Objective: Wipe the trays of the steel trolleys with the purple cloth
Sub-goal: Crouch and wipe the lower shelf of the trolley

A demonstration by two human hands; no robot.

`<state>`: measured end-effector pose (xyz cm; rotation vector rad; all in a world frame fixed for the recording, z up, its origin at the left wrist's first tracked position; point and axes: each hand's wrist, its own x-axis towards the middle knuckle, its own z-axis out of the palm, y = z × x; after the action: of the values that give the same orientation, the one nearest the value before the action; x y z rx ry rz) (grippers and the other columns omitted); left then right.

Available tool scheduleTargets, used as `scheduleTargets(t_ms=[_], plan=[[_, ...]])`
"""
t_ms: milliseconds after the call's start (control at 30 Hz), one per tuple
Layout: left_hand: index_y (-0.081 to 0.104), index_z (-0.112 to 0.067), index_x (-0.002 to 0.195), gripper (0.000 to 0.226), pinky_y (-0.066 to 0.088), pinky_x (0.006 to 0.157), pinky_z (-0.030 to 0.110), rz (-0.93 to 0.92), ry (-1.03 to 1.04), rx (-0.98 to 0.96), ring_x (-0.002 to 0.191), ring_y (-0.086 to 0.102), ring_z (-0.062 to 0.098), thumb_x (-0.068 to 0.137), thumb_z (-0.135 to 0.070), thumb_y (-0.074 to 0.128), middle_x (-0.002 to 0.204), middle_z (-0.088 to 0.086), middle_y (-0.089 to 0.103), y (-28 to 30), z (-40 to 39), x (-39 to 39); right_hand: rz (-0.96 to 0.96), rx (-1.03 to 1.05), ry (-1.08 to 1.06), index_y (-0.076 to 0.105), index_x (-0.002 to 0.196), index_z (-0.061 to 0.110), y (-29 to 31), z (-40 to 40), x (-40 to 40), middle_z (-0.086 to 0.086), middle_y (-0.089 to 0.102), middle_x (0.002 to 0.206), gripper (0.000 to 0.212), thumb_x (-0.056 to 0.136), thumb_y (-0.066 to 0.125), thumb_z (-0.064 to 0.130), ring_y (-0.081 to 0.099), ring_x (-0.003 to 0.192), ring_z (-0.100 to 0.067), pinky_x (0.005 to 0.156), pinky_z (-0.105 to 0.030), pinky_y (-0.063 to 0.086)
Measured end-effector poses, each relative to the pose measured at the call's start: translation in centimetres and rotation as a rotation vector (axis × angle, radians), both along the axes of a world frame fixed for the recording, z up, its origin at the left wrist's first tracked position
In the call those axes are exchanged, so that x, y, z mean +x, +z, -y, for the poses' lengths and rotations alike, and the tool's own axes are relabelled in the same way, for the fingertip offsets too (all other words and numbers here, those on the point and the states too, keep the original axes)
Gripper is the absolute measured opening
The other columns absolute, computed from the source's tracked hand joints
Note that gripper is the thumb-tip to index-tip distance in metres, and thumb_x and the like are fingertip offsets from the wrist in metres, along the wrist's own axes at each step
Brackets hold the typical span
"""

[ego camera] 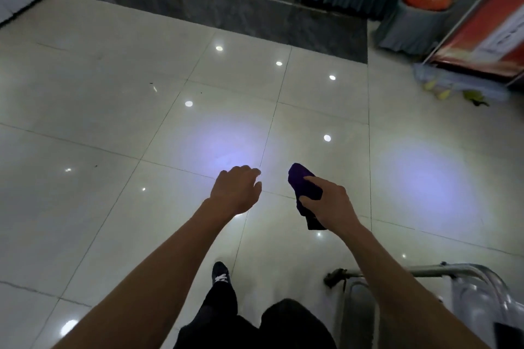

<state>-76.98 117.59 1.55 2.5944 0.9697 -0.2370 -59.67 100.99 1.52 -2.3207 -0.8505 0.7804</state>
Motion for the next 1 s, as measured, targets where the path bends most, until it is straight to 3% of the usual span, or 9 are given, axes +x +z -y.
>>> scheduleTargets(t_ms=[433,600,1000], plan=[[0.038,-0.023,0.151,0.047,0.036,0.107,0.04,-0.122,-0.438,-0.012,0.134,0.047,0.022,0.106,-0.038,0.034,0.148,0.0,0.05,-0.4,-2.0,25.1,-0.093,0.021,-0.379,0.06,0.133,0.033,-3.1,2.6,18.7,0.009,0.066,0.117,0.056,0.079,0.074,0.029,0.063,0.098,-0.011,0.088,-0.027,0.052],[0.043,-0.024,0.147,0.045,0.038,0.102,0.039,-0.142,-0.598,0.084,0.128,0.052,0.022,0.105,-0.038,0.036,0.141,-0.001,0.055,0.6,-0.6,36.5,-0.112,0.077,-0.513,0.061,0.129,0.036,-2.4,4.3,27.3,0.014,0.066,0.113,0.053,0.077,0.072,0.026,0.063,0.089,-0.006,0.08,-0.022,0.049],[0.042,-0.027,0.148,0.046,0.038,0.102,0.038,-0.106,-0.897,0.067,0.129,0.051,0.021,0.105,-0.04,0.037,0.145,-0.001,0.053,-0.7,6.8,57.9,-0.068,0.022,-0.828,0.059,0.133,0.033,-2.6,13.6,41.4,0.009,0.066,0.121,0.057,0.078,0.07,0.027,0.062,0.097,-0.011,0.084,-0.026,0.05]])
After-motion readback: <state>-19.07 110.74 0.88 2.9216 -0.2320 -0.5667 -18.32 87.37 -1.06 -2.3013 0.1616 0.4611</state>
